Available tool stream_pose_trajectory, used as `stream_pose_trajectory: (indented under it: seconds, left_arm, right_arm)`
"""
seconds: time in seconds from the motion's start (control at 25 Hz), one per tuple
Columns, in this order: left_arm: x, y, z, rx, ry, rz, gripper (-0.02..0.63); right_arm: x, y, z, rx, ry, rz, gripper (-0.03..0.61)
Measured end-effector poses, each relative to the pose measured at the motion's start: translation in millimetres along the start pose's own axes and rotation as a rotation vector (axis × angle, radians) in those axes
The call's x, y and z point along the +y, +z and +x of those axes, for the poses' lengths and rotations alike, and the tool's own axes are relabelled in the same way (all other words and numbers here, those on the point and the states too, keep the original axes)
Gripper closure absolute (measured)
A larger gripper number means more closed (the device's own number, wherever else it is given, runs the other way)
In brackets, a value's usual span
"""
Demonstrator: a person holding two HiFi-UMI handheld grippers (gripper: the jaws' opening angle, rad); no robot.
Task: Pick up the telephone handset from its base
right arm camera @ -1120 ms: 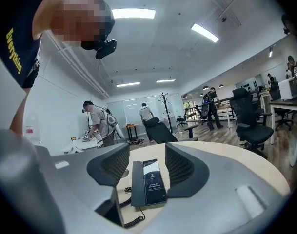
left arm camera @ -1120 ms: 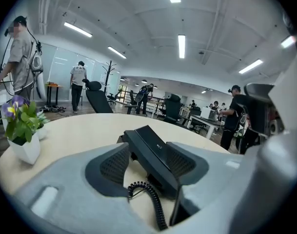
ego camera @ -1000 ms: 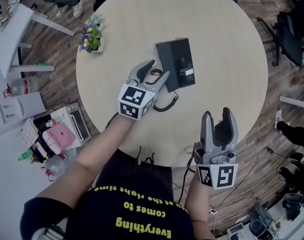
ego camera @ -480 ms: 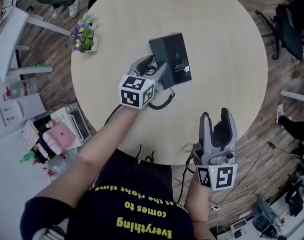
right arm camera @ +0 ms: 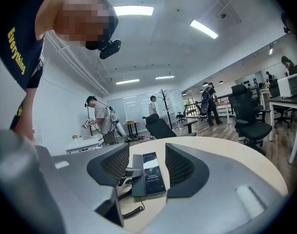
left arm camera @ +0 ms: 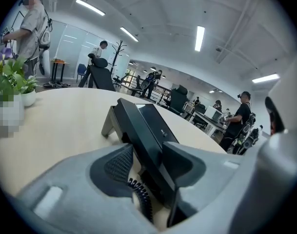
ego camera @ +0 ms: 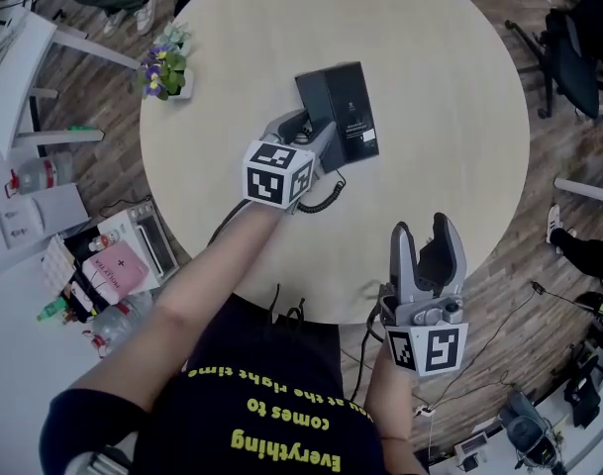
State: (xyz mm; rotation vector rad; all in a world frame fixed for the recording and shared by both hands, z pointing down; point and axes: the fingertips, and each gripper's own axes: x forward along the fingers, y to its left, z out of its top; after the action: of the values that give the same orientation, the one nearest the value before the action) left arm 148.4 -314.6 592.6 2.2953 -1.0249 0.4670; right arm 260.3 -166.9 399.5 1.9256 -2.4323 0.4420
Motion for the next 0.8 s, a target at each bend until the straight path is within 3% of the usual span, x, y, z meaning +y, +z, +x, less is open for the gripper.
stream_pose_trajectory:
  seconds: [0.28,0.48,0.8]
  left_arm:
    - [0,2,-3,-0.012,-0.022,-0.052,0.453]
    - [0,6,-8,-0.038,-0.063,-0.178,0.492]
    - [-15,18,-24,-0.094,-0.098,-0.124,0.520]
  right_arm:
    - [4,-4,-2,0.010,0.012,0.001,0.345]
    - [7,-2,-5,0.003,0.016,-0.004,0.347]
    - [11,0,-9,-0.006,0.011,-0.015,0.347]
